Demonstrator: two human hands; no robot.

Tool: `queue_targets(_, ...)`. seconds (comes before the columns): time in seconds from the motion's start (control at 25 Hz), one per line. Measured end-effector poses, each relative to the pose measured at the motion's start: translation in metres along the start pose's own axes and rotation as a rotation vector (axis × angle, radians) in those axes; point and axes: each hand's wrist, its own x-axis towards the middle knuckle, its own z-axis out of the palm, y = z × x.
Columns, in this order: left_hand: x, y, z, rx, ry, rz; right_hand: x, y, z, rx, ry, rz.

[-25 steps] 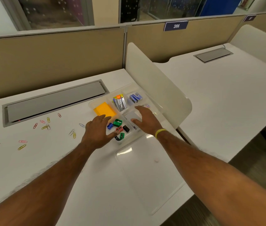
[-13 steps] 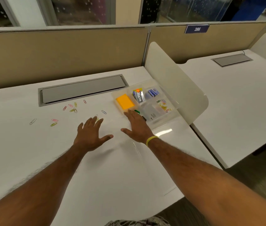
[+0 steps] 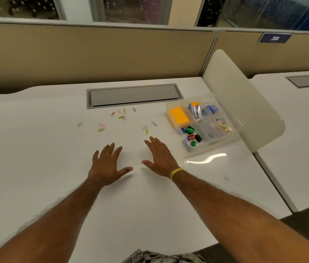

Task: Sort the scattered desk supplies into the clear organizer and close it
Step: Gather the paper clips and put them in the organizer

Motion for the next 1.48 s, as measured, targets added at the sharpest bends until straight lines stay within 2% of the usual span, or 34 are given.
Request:
queue_targets(0.44,0.043,-0.025,-0.006,-0.015,0.008,-0.001,0.071,0.012,0.001,-0.046,-0.033,0.058)
queue_targets(0.76,0.090,-0.021,-0.014,-0.042,0.015,0.030,0.120,0.026,0.004,0.023,-0.061,0.261)
queue_targets(1.0,0.109,-0.019,-0.011,-0.071,0.006,0.046,0.114,0.012,0.023,0.065,-0.045,0.050)
queue_targets(1.12,0.113,-0.018,-0.008,-0.098,0.010,0.073,0.112,0.017,0.014,0.173,-0.001,0.004)
queue_targets(1.24,0.117,-0.017,-0.009,-0.118,0.040,0.098,0.121,0.028,-0.001,0.327,0.167,0.144)
queue_targets(1.36,0.128,-0.009,-0.013,-0.128,0.071,0.093,0.133,0.032,-0.008,0.314,0.069,0.302)
queue_targets(1.48,0.145,0.007,-0.019,-0.154,0.057,0.075,0.143,0.030,-0.008,0.258,0.015,0.297)
